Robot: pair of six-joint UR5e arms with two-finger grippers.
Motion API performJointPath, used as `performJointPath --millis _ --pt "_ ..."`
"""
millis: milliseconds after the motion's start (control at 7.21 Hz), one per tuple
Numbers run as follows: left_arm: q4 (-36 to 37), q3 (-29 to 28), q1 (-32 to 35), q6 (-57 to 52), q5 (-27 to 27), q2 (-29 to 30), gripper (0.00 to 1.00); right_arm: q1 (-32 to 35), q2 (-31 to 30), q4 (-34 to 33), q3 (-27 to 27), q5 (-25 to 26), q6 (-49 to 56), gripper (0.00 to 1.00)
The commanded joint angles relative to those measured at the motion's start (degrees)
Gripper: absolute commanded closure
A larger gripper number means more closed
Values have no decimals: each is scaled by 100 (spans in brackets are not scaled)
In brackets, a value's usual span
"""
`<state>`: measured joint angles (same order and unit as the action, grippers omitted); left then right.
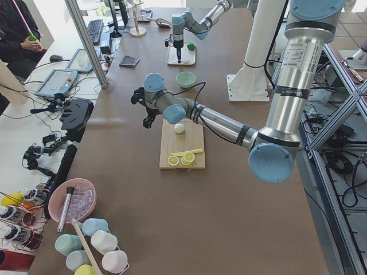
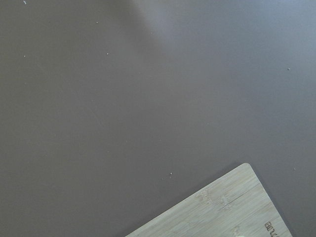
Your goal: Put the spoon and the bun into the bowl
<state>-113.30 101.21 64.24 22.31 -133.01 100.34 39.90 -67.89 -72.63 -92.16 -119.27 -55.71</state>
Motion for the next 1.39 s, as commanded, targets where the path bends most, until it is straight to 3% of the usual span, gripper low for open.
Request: performJointPath --millis 0,416,555,971,1248 --pt "10 4 -8 63 4 21 2 79 22 -5 -257 -70 -403 100" --pt "10 39 -17 89 12 135 2 369 65 -66 -661 -237 -984 100" --pt "10 48 -130 133 21 170 2 561 66 -75 -776 -516 -1003 100" --pt "-113 250 -920 432 205 39 2 598 416 -67 -812 -571 -1599 100" --pt "-122 233 -1630 493 1071 -66 2 554 566 -75 -786 -536 -1767 100"
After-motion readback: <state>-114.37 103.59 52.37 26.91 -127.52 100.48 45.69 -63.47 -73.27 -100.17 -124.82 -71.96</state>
